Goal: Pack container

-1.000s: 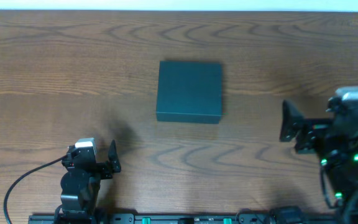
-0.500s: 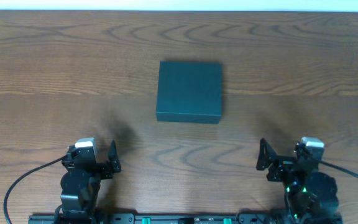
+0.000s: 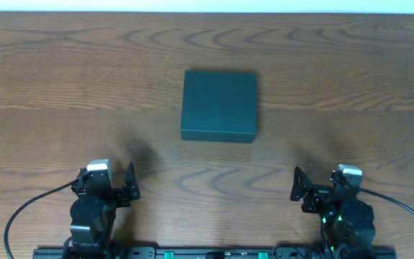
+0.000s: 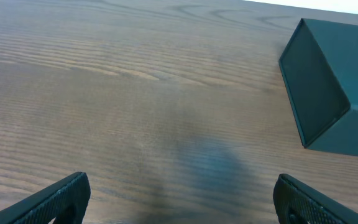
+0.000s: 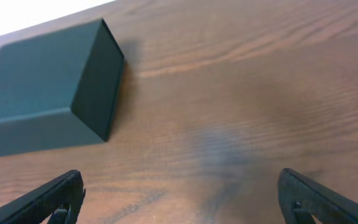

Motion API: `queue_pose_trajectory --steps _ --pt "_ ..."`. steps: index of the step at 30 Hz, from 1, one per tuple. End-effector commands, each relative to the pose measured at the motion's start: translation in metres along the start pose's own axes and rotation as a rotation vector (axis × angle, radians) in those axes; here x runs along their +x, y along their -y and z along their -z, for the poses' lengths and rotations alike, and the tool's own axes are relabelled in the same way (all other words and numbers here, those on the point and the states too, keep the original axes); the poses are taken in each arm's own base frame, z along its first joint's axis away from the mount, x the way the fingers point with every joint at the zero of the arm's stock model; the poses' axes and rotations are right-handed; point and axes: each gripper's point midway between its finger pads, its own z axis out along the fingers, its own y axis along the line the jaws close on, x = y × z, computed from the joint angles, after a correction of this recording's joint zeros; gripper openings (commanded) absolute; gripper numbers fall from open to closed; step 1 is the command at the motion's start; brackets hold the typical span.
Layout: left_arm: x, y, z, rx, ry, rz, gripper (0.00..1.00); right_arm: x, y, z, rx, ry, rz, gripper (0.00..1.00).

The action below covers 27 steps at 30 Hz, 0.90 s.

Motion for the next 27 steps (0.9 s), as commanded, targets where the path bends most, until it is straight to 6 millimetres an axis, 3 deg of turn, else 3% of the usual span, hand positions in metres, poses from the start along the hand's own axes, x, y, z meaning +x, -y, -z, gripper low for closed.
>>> queue_pose_trajectory --steps 1,3,27 --pt "0.006 -0.002 -0.003 -0.01 -0.01 -0.012 0.95 0.016 0.004 -0.008 0.007 -0.035 -0.009 0.99" --pt "0.006 -0.002 -0.003 -0.01 -0.009 -0.011 0.95 0.029 0.007 -0.012 0.014 -0.072 -0.008 0.99" --pt "0.006 -0.002 -0.003 -0.01 -0.009 -0.012 0.95 0.029 0.005 -0.013 0.004 -0.073 -0.008 0.99"
